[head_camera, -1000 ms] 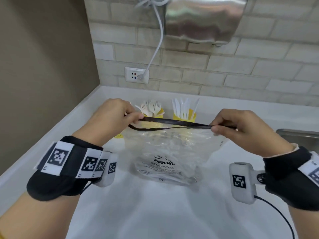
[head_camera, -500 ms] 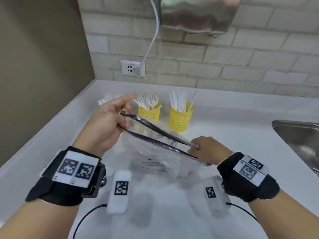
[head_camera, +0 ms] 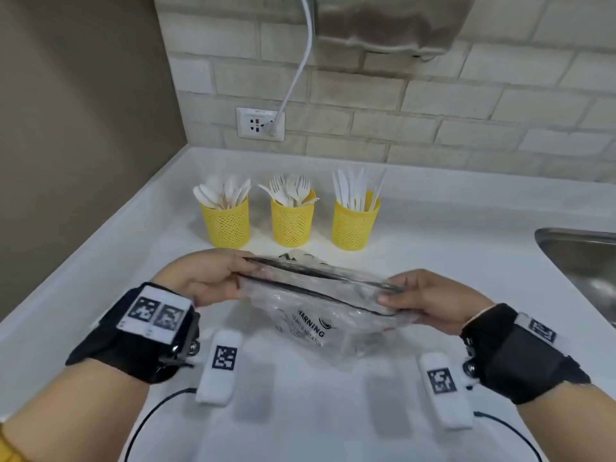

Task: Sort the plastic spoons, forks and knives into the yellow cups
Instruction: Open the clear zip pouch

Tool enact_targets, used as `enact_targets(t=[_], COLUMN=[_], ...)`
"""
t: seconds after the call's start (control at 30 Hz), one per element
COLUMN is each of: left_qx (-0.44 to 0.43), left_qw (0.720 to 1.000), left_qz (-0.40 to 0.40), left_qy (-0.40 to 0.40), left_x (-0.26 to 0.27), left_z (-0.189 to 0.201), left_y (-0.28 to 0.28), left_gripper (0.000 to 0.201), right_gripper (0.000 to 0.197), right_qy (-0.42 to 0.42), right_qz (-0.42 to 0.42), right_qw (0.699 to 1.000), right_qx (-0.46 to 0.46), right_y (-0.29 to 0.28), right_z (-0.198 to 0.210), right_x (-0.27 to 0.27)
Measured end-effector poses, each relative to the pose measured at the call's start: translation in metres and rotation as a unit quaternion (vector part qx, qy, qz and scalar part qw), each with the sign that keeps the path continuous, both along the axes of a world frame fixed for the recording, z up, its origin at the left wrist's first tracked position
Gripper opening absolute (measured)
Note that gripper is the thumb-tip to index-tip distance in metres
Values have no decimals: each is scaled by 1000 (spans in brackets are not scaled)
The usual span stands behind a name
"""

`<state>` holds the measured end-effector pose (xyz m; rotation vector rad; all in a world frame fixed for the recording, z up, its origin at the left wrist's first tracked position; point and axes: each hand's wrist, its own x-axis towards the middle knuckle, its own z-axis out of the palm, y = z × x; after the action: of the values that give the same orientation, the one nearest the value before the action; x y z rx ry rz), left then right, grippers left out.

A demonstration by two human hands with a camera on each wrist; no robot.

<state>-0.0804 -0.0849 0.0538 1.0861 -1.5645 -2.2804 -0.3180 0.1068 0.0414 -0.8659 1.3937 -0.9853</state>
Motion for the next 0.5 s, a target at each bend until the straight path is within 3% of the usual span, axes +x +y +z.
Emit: enact_targets(t=[0.07, 0.13, 0.2, 0.27, 0.4, 0.5], left_qx=[80, 101, 94, 59, 7, 19], left_qw=[992, 983, 982, 987, 978, 986], left_qz=[12, 9, -31, -95, -185, -151], left_qy=[93, 153, 159, 119, 95, 62], left_x=[-3, -4, -1, 5, 15, 17], left_z=[-1, -9, -20, -28, -35, -34], left_y=[3, 3, 1, -1, -6, -9], left_gripper=[30, 47, 70, 75, 43, 45], right_gripper=[36, 52, 73, 85, 72, 31], right_qy=[-30, -103, -169, -207, -269, -282], right_qz=[-34, -66, -91, -109, -186, -234], right_qw=[998, 990, 981, 972, 930, 914], right_qx=[51, 71, 38, -30, -168, -172], right_y=[2, 0, -4, -11, -29, -38], right_z=[-9, -11, -10, -10, -14, -8], right_x=[-2, -3, -6, -9, -3, 2])
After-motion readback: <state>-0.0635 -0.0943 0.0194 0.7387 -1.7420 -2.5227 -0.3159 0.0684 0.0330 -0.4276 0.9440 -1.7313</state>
